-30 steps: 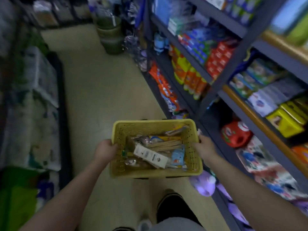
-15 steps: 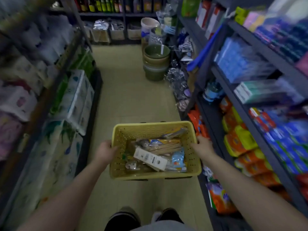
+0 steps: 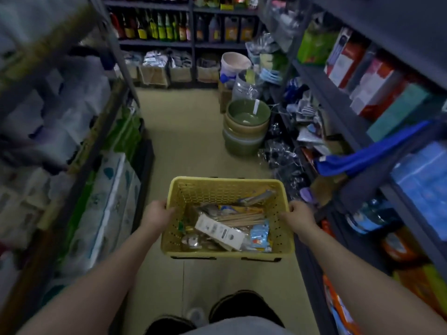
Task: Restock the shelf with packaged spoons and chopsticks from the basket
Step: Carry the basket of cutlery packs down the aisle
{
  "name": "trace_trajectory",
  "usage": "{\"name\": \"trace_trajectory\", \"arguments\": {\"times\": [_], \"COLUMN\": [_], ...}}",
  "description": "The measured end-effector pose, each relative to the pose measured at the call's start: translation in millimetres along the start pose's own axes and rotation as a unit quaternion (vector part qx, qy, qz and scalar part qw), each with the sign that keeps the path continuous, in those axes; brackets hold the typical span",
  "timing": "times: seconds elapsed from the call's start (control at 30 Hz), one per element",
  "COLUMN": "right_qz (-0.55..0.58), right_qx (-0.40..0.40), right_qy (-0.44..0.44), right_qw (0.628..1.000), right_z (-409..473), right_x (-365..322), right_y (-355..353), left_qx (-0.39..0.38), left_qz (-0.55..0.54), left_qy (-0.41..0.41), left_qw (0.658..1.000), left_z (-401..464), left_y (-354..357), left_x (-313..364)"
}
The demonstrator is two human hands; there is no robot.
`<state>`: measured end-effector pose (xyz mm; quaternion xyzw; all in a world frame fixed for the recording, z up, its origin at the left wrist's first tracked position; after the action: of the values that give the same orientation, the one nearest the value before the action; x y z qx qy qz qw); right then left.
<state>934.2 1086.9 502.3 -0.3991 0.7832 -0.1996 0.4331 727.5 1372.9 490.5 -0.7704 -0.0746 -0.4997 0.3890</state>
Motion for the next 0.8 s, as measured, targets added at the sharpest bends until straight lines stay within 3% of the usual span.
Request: {"name": "trace_trajectory", "arguments": {"times": [0.2,0.57,0.8], "right_qz": [0.038,-0.001,0.010], "right_qx": [0.027,-0.006,-0.005], "right_qy": [0.035,0.020,0.072], "right_qw": [0.998,1.000,0.997], "right_z": [119.2,349.9,472.8], "right_x": [-108.8,-361.9,-472.1], "right_y": [13.9,8.2,33.8], "left_qx": [-0.026,-0.025,-0.055], "left_qz": [0.034,0.021,0.054], "left_qy": [0.020,0.012,0.033], "left_qw": [0.999,0.999,0.997], "left_z": [175.7,498.7,698.5], "left_y": [-0.7,-7.3,-5.5], "left_x": [36.4,118.4,141.8]}}
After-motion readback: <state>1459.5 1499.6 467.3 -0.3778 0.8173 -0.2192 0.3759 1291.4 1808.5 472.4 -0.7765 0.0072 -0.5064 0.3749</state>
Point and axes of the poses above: each hand's wrist, its own z-axis towards the middle knuckle, its own y-axis out of the palm, x = y × z, the point moved 6 cm from there along z, towards the middle knuckle, and after that the axes turned 15 degrees about y, right-handed, at the moved point
